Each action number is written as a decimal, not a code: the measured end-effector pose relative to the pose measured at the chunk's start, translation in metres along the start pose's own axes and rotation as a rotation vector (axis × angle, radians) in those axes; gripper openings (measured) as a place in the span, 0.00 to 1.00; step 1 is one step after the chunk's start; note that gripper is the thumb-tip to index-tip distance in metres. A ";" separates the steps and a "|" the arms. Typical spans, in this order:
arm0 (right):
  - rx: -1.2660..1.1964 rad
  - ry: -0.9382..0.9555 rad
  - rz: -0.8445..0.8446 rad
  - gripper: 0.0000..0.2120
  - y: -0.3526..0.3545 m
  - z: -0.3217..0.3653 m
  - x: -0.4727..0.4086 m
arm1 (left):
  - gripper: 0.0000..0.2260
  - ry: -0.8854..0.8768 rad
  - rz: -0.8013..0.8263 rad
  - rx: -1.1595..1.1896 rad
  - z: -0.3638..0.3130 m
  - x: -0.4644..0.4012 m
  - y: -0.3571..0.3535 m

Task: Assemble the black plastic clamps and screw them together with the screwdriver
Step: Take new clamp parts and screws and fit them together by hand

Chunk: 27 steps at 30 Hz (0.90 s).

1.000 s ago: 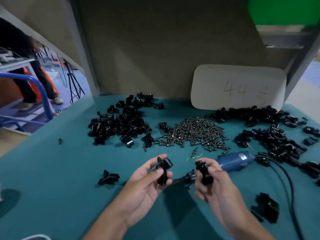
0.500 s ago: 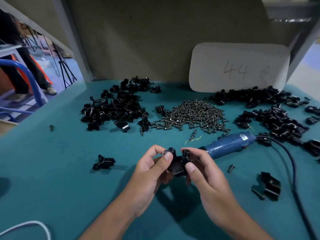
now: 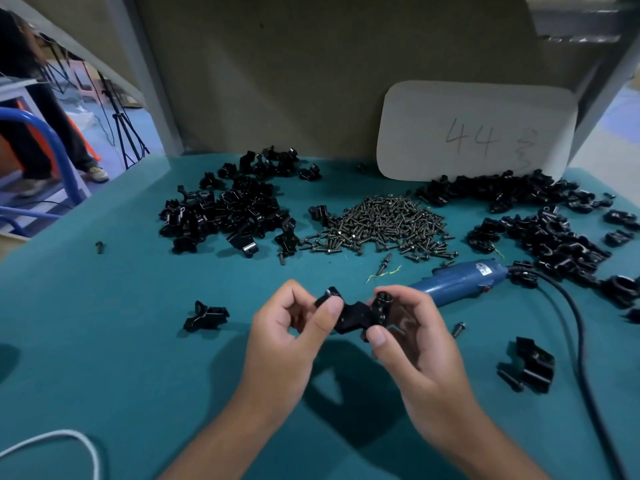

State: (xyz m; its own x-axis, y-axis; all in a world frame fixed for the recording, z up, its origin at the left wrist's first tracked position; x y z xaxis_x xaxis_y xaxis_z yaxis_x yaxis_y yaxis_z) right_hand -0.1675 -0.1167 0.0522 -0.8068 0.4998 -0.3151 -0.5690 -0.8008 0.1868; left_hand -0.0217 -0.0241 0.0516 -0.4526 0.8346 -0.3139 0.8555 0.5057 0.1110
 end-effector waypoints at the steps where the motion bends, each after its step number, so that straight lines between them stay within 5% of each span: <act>1: 0.021 0.011 -0.004 0.19 0.000 0.001 0.000 | 0.16 -0.042 -0.024 -0.083 -0.005 0.002 0.002; 10: -0.129 0.065 -0.154 0.16 0.017 0.004 0.002 | 0.17 -0.055 0.229 0.289 -0.010 0.002 -0.032; 13: -0.183 0.039 -0.192 0.16 0.025 0.002 0.000 | 0.15 -0.081 0.257 0.200 -0.014 0.003 -0.035; 18: -0.203 -0.075 0.001 0.15 -0.003 -0.016 -0.004 | 0.12 -0.062 0.119 0.181 -0.011 0.002 -0.024; 22: -0.027 -0.113 0.024 0.15 -0.009 -0.021 0.000 | 0.09 -0.090 0.237 0.079 -0.012 0.002 -0.036; 27: 0.179 -0.131 0.044 0.16 -0.006 -0.017 0.001 | 0.09 -0.122 0.200 -0.144 -0.014 0.001 -0.033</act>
State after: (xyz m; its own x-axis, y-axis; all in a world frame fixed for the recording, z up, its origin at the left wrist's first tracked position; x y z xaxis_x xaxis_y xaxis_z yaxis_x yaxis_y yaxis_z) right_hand -0.1621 -0.1174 0.0355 -0.8385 0.5138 -0.1812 -0.5426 -0.7572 0.3637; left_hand -0.0539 -0.0372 0.0607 -0.2374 0.8930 -0.3824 0.8765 0.3666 0.3120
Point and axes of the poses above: each hand's wrist, its own x-axis away from the middle knuckle, its own y-axis out of the back of the hand, z = x × y, the point moved 10 cm from there along -x, towards the middle knuckle, and after that the axes turned 15 degrees about z, right-handed, at the moved point
